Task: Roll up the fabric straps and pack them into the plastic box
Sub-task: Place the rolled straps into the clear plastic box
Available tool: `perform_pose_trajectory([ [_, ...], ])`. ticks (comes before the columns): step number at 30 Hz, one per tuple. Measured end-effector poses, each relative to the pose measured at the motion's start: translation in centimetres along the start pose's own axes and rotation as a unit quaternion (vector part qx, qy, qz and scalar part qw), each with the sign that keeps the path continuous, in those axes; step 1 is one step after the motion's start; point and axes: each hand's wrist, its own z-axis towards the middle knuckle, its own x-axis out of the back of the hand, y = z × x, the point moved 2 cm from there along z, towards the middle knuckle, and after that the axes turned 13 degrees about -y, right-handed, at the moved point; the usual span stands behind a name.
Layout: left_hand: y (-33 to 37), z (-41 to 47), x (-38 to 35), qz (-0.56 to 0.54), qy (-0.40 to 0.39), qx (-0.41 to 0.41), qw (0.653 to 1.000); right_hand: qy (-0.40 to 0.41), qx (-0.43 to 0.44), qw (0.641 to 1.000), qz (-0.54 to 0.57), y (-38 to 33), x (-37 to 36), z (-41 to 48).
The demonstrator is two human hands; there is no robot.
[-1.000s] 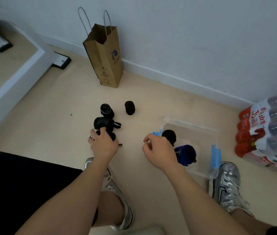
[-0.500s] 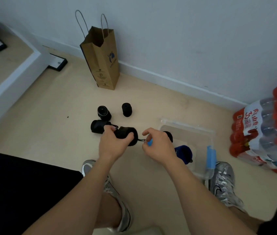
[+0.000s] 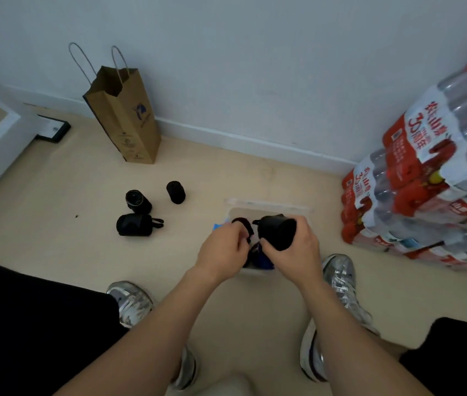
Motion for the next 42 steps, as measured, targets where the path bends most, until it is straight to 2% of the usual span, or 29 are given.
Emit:
perform_pose_trajectory([
  [2, 0.7, 0.2, -2.3, 0.096, -0.071, -0.037, 0.992, 0.013, -0.021, 1.0, 0.012, 1.6, 0.8, -0.4],
  [5, 1.2, 0.7, -5.4, 0.202, -0.168, -0.063, 0.963, 0.003, -0.056, 0.998, 0.04, 2.9, 1.5, 0.1],
  [11, 0.6, 2.7, -7.6, 0.292, -0.213, -0.01, 0.932, 0.004, -0.129, 0.989, 0.066, 2.9, 0.5, 2.2],
  [17, -0.3, 3.1, -6.6, 0.21, -0.156, -0.055, 0.963, 0.007, -0.125, 0.992, 0.019, 3.3, -1.1, 2.9],
  [21, -0.8, 3.2, -6.2, 0.156, -0.161, -0.067, 0.972, -0.06, -0.125, 0.99, -0.006, 4.0, -2.5, 3.7],
  [24, -1.2, 3.0, -5.8, 0.101, -0.167, -0.077, 0.978, -0.093, -0.126, 0.987, 0.029, 4.2, -2.8, 4.7],
  [29, -1.7, 3.0, -5.1, 0.09, -0.203, -0.073, 0.972, -0.105, -0.185, 0.976, 0.041, 4.8, -3.8, 5.8],
  [34, -2.2, 3.2, -4.7, 0.082, -0.226, -0.092, 0.966, -0.191, -0.173, 0.965, 0.043, 4.0, -4.5, 6.5],
  [40, -2.3, 3.1, -4.7, 0.095, -0.213, -0.089, 0.968, -0.257, -0.262, 0.93, 0.017, 3.1, -5.4, 7.2],
  [42, -2.4, 2.4, -4.6, 0.122, -0.192, -0.097, 0.969, -0.3, -0.263, 0.916, -0.043, 2.4, -5.0, 7.5],
])
